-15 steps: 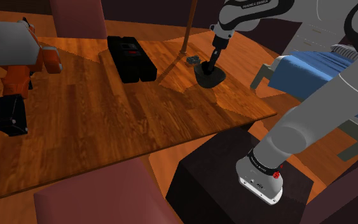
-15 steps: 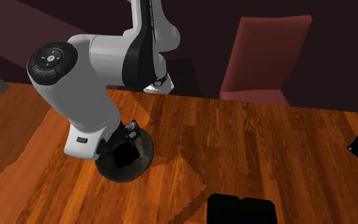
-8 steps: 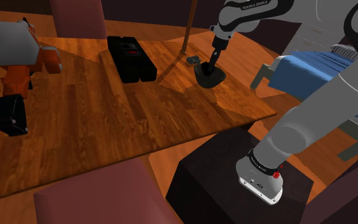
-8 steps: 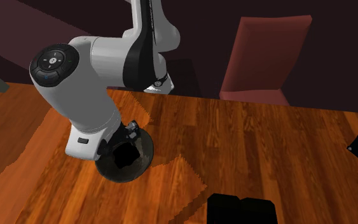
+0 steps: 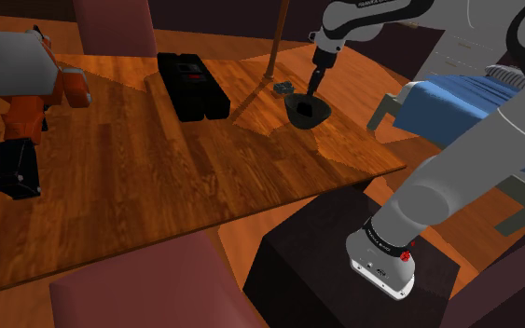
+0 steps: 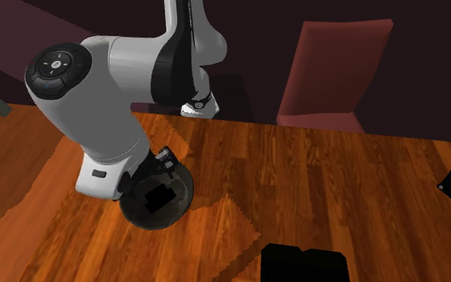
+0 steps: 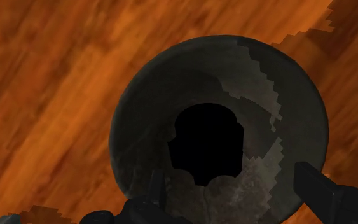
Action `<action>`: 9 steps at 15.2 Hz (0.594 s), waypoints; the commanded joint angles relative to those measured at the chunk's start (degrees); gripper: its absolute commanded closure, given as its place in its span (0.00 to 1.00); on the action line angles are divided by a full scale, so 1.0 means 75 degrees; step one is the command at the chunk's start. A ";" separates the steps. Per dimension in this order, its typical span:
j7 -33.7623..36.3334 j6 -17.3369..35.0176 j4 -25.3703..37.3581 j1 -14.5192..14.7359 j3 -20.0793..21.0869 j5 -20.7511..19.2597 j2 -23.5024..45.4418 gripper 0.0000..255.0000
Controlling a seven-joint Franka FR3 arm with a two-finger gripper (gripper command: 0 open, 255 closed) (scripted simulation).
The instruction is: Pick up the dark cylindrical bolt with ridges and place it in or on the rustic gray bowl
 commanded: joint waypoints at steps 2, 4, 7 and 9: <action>0.0021 -0.0657 0.0480 0.0002 0.0024 -0.0027 -0.0172 0.00; 0.0021 -0.0657 0.0480 0.0002 0.0024 -0.0027 -0.0172 0.00; 0.0021 -0.0657 0.0480 0.0002 0.0024 -0.0027 -0.0172 0.00; 0.0021 -0.0657 0.0480 0.0002 0.0024 -0.0027 -0.0172 0.00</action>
